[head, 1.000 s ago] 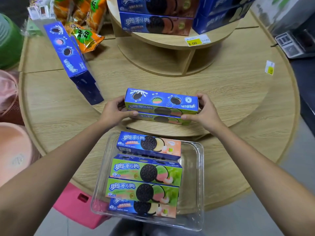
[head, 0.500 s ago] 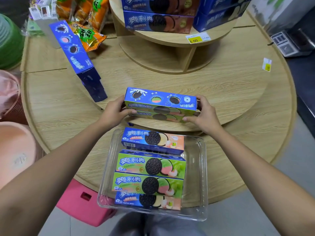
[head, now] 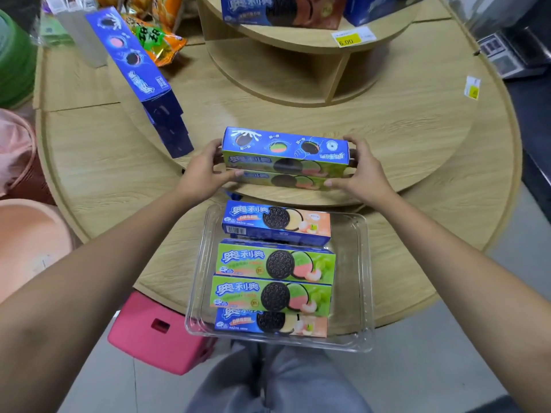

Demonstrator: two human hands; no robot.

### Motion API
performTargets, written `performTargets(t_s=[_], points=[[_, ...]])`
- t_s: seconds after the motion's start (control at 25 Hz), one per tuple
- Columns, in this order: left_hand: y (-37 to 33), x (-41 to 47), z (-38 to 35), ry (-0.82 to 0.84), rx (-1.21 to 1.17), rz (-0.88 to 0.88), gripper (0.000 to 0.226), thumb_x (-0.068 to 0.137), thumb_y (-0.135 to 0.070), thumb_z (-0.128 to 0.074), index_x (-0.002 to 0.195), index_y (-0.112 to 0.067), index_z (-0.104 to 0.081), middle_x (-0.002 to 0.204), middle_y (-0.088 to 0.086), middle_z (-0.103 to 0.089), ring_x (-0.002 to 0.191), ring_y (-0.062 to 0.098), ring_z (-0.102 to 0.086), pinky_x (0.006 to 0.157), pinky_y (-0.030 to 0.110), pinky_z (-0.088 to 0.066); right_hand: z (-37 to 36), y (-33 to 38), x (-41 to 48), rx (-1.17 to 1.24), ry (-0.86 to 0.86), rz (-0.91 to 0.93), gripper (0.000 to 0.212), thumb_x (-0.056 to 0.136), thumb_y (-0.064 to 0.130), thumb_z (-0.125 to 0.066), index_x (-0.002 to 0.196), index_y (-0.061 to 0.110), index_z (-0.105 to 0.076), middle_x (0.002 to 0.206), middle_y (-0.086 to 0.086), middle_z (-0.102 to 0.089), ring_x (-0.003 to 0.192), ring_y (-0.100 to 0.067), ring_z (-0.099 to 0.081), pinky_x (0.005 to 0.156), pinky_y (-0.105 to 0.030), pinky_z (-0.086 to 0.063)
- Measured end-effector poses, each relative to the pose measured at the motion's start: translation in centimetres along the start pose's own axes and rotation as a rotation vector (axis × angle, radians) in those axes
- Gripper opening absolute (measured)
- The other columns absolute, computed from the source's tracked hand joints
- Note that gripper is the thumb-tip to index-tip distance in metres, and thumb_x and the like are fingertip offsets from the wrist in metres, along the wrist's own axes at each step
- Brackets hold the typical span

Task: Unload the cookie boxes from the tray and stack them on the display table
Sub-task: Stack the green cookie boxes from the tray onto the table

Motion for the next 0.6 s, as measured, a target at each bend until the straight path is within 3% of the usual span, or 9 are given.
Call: performTargets(t_s=[0.12, 0.32, 0.48, 0.6], points=[[0.6, -1.7, 0.1, -0.075, -0.035, 0.054, 0.063, 0.075, -0.018, -0.075, 0.127, -0.011, -0.04, 0.124, 0.007, -0.057, 0.108, 0.016, -0.057, 0.09, 0.033, -0.048, 0.5, -0.9, -1.8, 0.042, -0.067, -0.065, 0.091, 0.064, 0.011, -0.082, 0.137, 0.023, -0.029, 0.116, -0.002, -0.051, 0.096, -0.016, -0.055, 0.081, -0.027, -0.049], [0.8, -8.1, -0.3, -0.168, 0.263, -0.011, 0.031, 0.082, -0.022, -0.063, 0.11, -0.011, -0.054, 0.1, 0.003, -0.057, 0.09, 0.019, -0.057, 0.078, 0.035, -0.048, -1.4, -2.9, -8.8, 0.179, -0.118, -0.147, 0.061, 0.074, 0.01, -0.075, 0.127, 0.014, -0.043, 0.106, -0.008, -0.056, 0.08, -0.01, -0.056, 0.08, -0.026, -0.047], [2.7, -13.5, -1.7, -0.052, 0.227, 0.159, 0.048, 0.08, -0.039, -0.063, 0.118, -0.012, -0.048, 0.097, 0.003, -0.057, 0.077, 0.017, -0.057, 0.066, 0.03, -0.045, -3.7, -3.8, -13.8, 0.169, -0.121, -0.261, 0.048, 0.075, 0.017, -0.075, 0.117, 0.011, -0.052, 0.106, -0.006, -0.058, 0.089, -0.017, -0.057, 0.081, -0.027, -0.044], [3.0, -16.5, -2.8, 0.099, 0.155, 0.282, 0.073, 0.068, -0.056, -0.061, 0.125, -0.014, -0.043, 0.096, 0.0, -0.058, 0.078, 0.015, -0.06, 0.07, 0.03, -0.047, -5.2, -4.0, -15.6, 0.149, -0.055, -0.354, 0.053, 0.074, 0.028, -0.076, 0.119, 0.015, -0.051, 0.109, -0.002, -0.055, 0.094, -0.017, -0.055, 0.082, -0.027, -0.042]])
Point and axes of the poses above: each hand's wrist, its own x-axis towards the middle knuckle, its own z-axis out of the back of the hand, y = z × x, the point moved 3 cm from there along x, towards the middle knuckle
